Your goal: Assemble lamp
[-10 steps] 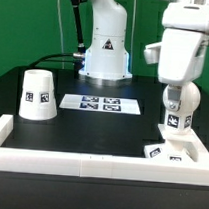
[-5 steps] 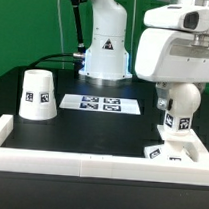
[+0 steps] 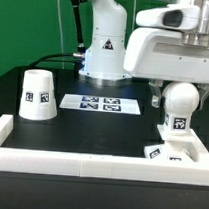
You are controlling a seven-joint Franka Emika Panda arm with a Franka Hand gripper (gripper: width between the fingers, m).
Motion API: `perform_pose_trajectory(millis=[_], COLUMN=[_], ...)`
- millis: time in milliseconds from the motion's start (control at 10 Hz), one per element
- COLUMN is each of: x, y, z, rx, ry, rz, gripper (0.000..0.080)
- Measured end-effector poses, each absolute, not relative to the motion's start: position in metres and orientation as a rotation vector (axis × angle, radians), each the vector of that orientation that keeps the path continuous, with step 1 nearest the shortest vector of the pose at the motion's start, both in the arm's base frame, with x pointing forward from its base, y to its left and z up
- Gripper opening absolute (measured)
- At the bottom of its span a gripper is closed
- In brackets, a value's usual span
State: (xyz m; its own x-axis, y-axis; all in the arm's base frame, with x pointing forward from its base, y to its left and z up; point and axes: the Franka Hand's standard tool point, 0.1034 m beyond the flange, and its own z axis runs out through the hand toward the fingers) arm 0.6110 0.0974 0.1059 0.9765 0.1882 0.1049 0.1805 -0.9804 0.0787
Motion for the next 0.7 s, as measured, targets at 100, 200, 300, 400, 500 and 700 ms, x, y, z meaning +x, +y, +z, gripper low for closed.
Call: perform_pose_trajectory(millis=[100,200,300,400,500,700], x=[0.6098,0.6091,0.6089,0.6086,0.6082,0.6079], y=[0.0962,0.0959,0.0964,0.097,0.0971,0.0977], z=[0.1059,0.1058,0.1059,0.1057,0.1055,0.1054], rx=[3.08,3.084,3.082,3.075,3.073,3.057], ry=[0.075,-0.072,-0.251,-0.341,-0.411,-0.583], rz=[0.167,0.165,0.168,0.17,0.167,0.164], gripper=[0.0576,0.0576,0.0576,0.0576,0.0576,0.0576])
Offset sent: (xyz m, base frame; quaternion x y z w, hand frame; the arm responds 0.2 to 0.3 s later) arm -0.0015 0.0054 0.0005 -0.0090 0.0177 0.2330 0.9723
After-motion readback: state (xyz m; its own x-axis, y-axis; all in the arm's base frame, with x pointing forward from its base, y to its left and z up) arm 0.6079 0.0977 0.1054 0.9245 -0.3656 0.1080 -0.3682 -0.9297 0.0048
